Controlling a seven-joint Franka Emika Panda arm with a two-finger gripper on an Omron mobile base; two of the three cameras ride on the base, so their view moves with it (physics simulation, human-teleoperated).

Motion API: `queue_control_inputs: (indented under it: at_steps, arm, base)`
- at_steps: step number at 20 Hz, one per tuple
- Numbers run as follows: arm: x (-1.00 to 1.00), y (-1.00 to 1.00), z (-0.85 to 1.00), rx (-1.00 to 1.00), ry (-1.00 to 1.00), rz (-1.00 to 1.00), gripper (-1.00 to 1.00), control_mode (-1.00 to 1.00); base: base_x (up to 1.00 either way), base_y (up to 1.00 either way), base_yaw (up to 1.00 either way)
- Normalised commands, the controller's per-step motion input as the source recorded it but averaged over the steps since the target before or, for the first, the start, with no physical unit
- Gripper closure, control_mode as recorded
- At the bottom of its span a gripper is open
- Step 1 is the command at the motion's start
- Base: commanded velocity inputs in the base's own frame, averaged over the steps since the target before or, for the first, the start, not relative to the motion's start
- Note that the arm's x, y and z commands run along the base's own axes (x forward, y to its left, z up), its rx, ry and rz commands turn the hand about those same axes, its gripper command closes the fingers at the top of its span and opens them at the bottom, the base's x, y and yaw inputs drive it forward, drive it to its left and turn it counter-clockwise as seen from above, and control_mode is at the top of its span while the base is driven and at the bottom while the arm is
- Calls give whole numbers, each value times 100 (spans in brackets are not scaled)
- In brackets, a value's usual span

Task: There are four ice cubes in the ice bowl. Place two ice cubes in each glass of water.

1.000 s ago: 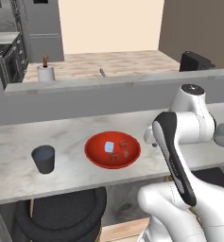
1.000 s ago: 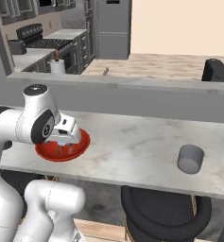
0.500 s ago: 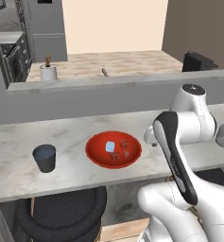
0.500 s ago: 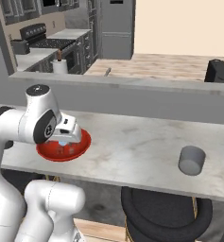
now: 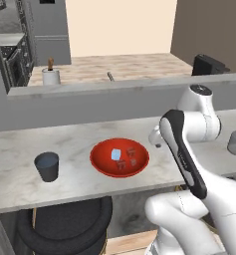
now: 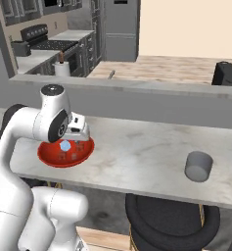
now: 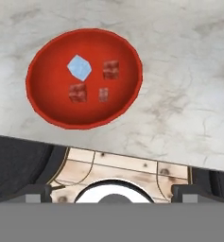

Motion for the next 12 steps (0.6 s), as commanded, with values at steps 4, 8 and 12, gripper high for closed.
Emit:
queue_control_inputs:
  at_steps: [4, 8, 12]
  arm:
    - [36, 0, 0, 2, 0, 9, -100, -100]
    - [37, 0, 0, 0, 0, 9, -100, -100]
    - [44, 11, 0, 0, 0, 8, -100, -100]
  base:
    - [0, 0, 0]
    - [0, 0, 0]
    - [0, 0, 0]
